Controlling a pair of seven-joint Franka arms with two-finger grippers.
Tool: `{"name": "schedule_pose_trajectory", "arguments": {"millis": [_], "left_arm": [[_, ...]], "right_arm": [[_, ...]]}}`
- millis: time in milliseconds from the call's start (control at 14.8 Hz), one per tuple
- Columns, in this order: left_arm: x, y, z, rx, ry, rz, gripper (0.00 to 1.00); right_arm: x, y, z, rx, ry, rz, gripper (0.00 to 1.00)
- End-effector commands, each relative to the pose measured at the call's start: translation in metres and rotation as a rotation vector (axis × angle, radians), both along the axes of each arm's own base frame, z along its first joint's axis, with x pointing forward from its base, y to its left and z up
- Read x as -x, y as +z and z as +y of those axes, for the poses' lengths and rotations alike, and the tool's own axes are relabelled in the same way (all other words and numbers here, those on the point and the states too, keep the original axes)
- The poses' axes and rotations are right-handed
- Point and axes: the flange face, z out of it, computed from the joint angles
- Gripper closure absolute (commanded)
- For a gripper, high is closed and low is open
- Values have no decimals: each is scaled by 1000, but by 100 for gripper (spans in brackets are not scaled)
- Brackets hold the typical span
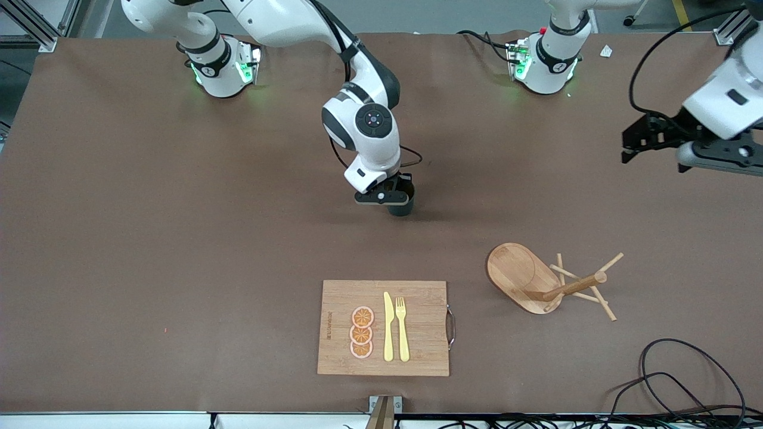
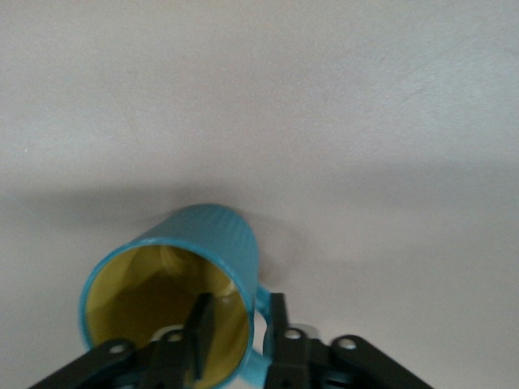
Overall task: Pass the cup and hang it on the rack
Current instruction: 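Set the mug down with the right gripper while the left gripper approaches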
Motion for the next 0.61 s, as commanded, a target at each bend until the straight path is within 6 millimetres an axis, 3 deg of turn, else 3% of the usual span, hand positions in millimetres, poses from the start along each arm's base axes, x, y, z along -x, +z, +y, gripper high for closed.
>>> {"name": "schedule_pose_trajectory", "arguments": {"millis": [0,203,338,541], "left_arm": [[5,0,-28,-20,14,10,0],[9,-13,-63,-20,0,34,0],[10,-25,-87,-19,44,55,0],[14,-34,-118,-14,72,68,0]], "right_arm": [[-12,48,3,13,18,16,0],[-39,91,-40,12,64,36,0],[-67,125,-91,13,117,59,0],[-109,164,-195,4,196,105,0]]}}
